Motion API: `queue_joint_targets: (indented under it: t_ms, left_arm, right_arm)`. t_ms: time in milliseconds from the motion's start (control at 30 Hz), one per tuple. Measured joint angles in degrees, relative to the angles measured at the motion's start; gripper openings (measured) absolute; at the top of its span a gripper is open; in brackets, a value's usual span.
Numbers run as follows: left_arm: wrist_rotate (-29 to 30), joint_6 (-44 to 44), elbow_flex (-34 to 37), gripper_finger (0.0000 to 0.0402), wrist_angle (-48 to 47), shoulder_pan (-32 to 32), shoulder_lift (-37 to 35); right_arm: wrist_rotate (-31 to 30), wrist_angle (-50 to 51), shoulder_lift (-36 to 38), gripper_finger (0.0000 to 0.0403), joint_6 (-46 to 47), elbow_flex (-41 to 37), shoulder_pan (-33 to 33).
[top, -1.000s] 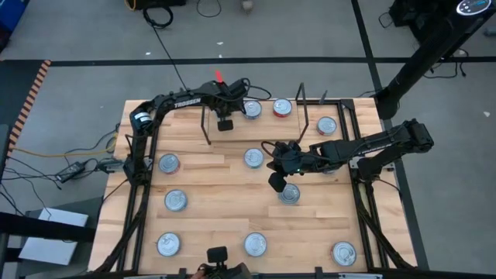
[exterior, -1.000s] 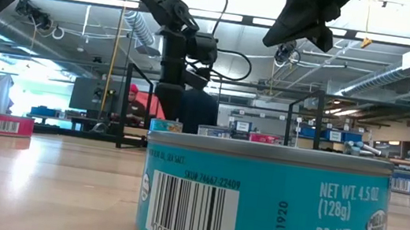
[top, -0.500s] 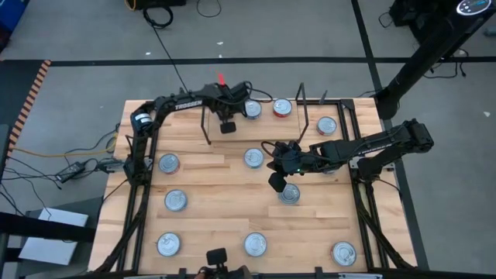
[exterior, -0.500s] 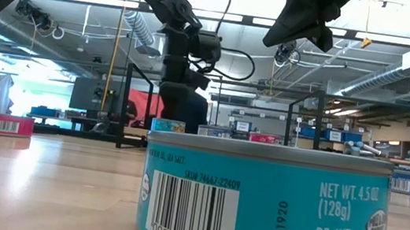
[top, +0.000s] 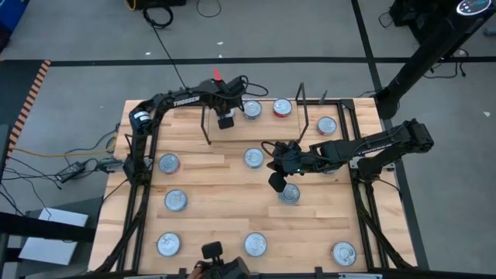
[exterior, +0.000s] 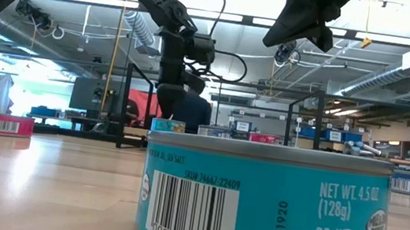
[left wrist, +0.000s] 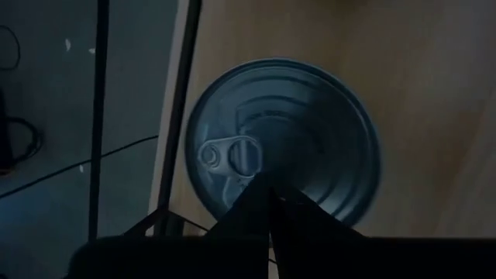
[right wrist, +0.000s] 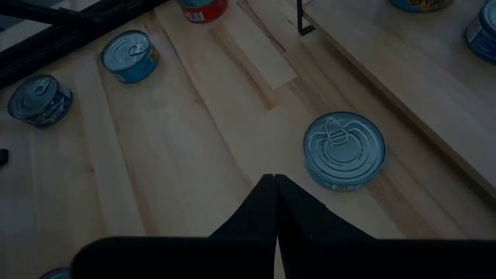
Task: Stack canned seafood by type on shelf
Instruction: Put the center light blue tuna can on the shelf
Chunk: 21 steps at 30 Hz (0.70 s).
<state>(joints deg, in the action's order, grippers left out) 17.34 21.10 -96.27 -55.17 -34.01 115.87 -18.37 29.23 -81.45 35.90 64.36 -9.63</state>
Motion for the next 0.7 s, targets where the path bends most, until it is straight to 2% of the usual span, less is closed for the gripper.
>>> queue_joint_targets:
  t_ms: [433,700]
  left_arm:
    - [0.10,0.20,-0.07,0.0002,2.57,-0.30,0.97]
    - [2.40,-0.09,-0.39,0.0002,4.21,-0.40,1.60]
  right_arm:
    - [0.00,0.00,0.00,0.0011,0.49,0.00,-0.03]
    - [0.02,-0.01,0.00,0.0011,0.57,0.02,-0.07]
